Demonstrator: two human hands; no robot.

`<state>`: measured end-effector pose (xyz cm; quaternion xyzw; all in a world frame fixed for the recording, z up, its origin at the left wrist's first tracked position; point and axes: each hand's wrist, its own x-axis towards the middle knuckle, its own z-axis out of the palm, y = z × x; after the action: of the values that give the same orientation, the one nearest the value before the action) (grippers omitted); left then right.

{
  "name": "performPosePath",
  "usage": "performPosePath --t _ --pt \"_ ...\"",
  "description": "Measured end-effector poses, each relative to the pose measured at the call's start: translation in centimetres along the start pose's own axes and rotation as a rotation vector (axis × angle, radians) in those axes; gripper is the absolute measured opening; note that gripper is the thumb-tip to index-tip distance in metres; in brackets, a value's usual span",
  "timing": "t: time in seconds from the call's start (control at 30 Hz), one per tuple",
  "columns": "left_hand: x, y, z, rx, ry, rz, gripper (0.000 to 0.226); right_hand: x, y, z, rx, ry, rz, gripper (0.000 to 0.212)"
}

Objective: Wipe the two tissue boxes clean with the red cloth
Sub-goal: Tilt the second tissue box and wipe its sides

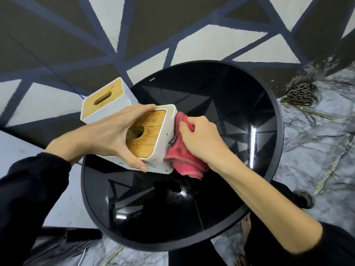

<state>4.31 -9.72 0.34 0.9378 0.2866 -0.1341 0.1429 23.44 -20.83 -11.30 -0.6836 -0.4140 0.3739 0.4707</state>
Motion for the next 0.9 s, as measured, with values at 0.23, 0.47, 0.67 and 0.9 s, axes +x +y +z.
performPosePath --t 0.23,0.47,0.67,0.9 --pt "0.0 -0.2 0.2 -0.017 0.021 0.036 0.137 -8.6 -0.2 1.3 -0.021 -0.091 -0.138 0.024" --pt "-0.1 -0.2 0.2 -0.028 0.017 0.034 0.137 -8.2 -0.2 1.5 -0.015 -0.039 -0.2 0.027" --pt "0.2 -0.3 0.3 -0.023 0.007 0.011 0.137 -2.2 -0.3 1.1 -0.02 0.097 -0.235 0.028" --pt "0.1 -0.4 0.3 -0.053 0.01 0.017 0.14 -9.8 0.0 2.3 0.039 -0.033 -0.22 0.021"
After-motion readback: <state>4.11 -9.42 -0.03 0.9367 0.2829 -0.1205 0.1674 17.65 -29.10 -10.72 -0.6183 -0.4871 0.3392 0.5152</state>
